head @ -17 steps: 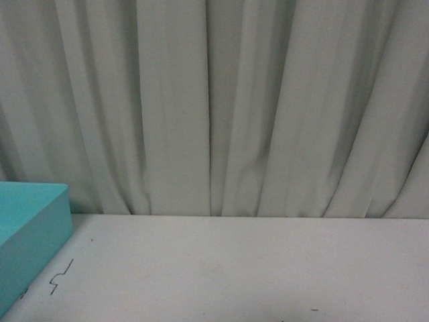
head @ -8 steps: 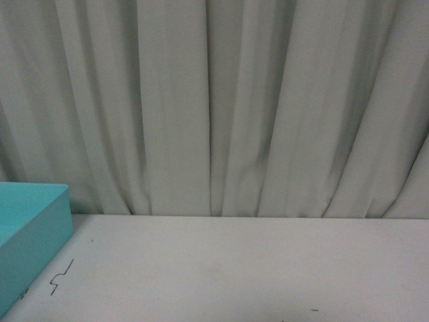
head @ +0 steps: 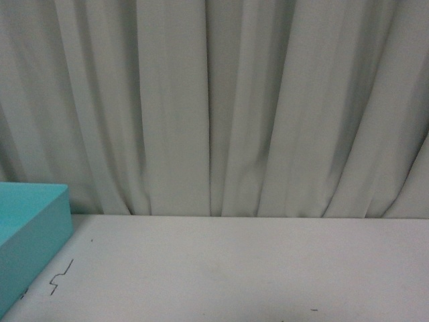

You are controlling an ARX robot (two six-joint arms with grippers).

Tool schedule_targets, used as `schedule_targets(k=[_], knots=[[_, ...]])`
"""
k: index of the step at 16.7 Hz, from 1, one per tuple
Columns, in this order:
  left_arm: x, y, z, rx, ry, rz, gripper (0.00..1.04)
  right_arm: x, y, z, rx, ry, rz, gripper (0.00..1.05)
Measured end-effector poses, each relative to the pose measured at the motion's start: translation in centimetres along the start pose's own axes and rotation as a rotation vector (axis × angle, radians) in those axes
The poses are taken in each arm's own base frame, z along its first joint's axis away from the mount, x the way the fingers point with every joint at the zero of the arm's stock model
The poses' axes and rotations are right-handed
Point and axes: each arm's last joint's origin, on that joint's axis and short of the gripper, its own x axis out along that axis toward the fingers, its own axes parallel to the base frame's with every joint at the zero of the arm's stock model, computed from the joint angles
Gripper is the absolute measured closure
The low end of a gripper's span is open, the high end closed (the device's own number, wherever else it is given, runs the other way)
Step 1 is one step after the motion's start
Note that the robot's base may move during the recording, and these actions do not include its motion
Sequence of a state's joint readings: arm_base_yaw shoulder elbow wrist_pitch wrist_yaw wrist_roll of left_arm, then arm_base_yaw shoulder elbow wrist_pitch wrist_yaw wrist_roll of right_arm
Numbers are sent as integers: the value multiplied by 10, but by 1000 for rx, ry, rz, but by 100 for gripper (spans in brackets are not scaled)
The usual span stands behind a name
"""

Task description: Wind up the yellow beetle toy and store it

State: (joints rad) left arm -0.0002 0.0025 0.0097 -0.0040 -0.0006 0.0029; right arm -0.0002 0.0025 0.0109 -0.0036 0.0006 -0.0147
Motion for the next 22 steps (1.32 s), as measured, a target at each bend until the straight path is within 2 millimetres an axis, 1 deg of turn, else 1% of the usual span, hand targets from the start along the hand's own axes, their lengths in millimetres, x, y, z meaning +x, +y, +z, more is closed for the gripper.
schedule_targets(k=[1, 5, 7, 8, 22], knots=[[0, 0, 0, 0, 0, 0, 56, 0, 0, 0, 0, 0, 0, 7], [0, 0, 0, 0, 0, 0, 19, 0, 0, 0, 0, 0, 0, 7], [0, 0, 0, 1, 0, 0, 5, 0, 0, 0, 0, 0, 0, 7], [0, 0, 0, 0, 0, 0, 7, 0, 0, 0, 0, 0, 0, 7], [0, 0, 0, 0, -2, 0, 7, 0, 0, 0, 0, 1, 0, 7]])
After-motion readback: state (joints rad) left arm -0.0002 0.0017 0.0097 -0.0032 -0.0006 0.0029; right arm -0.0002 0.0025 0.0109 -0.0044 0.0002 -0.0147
